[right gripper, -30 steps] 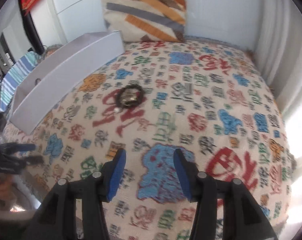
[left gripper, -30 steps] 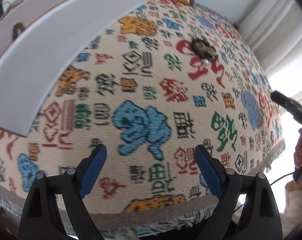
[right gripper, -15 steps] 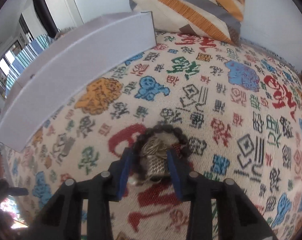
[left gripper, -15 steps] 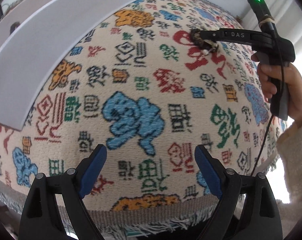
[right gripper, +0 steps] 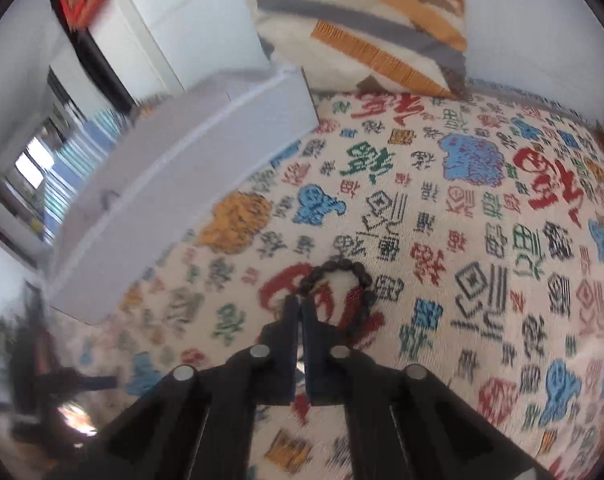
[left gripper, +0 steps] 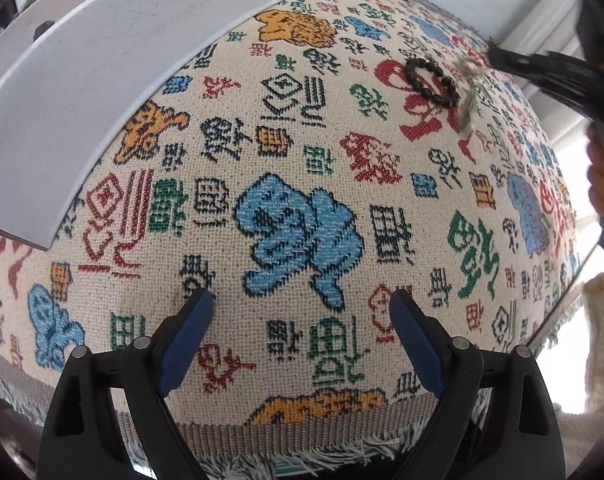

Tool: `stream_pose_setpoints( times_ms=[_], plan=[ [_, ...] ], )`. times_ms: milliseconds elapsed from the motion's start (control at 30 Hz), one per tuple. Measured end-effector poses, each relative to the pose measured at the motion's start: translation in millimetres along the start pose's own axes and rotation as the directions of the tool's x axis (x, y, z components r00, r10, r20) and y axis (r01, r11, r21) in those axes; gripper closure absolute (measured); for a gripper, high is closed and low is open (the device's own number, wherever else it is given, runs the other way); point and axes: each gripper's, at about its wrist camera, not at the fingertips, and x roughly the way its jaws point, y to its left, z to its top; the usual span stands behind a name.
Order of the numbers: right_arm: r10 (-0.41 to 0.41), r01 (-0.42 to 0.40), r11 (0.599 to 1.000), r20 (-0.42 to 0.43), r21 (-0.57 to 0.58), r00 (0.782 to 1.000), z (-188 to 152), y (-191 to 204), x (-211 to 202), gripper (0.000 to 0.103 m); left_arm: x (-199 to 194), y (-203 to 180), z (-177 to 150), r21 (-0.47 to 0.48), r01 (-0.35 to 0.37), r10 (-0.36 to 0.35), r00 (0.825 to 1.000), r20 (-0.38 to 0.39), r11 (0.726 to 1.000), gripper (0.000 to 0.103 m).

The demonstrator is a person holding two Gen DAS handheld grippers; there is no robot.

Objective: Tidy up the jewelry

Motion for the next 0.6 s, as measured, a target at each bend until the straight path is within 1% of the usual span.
stream_pose_setpoints(
  times_ms=[33, 100, 200, 300, 400, 467, 500, 533, 567, 600],
  plan=[
    [0.007, -0.007, 1.0, 0.008, 0.011, 1.0, -4.4, -0.9, -12.1, 0.101, 0.3, -0.5, 0.2, 0.001, -0.002, 0.002, 1.0, -0.001, 1.0, 0.013],
    [-0.008, 0.008, 1.0, 0.016, 0.023, 1.0, -18.5, -3.8, -34.0, 0.101, 1.7, -4.3, 2.0, 0.004, -0.009, 0.009, 1.0, -0.002, 1.0, 0.013],
    [-0.042, 0.041, 0.997, 0.002, 0.057, 0.999, -42.4, -17.3, -49.2, 0.101, 1.8, -10.8, 1.6, 0.011, -0.002, 0.002, 1.0, -0.003, 1.0, 0.013],
    [-0.117, 0.118, 0.989, -0.019, 0.086, 0.993, -66.2, -33.9, -54.7, 0.101, 2.2, -16.4, -0.4, 0.024, -0.002, 0.002, 1.0, -0.005, 1.0, 0.013],
    [-0.17, 0.173, 0.974, -0.03, 0.15, 0.985, -86.9, -55.1, -58.8, 0.101, 1.6, -20.8, -3.1, 0.032, -0.009, 0.009, 1.0, -0.008, 0.999, 0.013],
    [-0.227, 0.23, 0.955, -0.035, 0.185, 0.973, -102.3, -66.2, -60.8, 0.1, 0.1, -22.2, -3.1, 0.033, -0.012, 0.012, 1.0, -0.005, 0.999, 0.013],
    [-0.273, 0.276, 0.942, -0.043, 0.188, 0.961, -109.8, -69.6, -61.0, 0.097, -1.3, -23.2, -3.0, 0.034, -0.017, 0.017, 1.0, -0.001, 0.999, 0.013],
    [-0.326, 0.332, 0.925, -0.064, 0.187, 0.943, -117.2, -72.4, -59.2, 0.089, -3.0, -24.2, -2.7, 0.037, -0.025, 0.025, 1.0, 0.004, 0.999, 0.013],
    [-0.34, 0.346, 0.919, -0.065, 0.187, 0.938, -122.2, -74.0, -58.2, 0.063, -4.1, -24.8, -1.7, 0.04, -0.032, 0.032, 0.999, 0.009, 0.999, 0.013],
    [-0.341, 0.347, 0.915, -0.066, 0.204, 0.938, -128.6, -76.1, -59.7, 0.049, -6.6, -25.4, -1.5, 0.043, -0.043, 0.042, 0.999, 0.019, 0.998, 0.013]
  ],
)
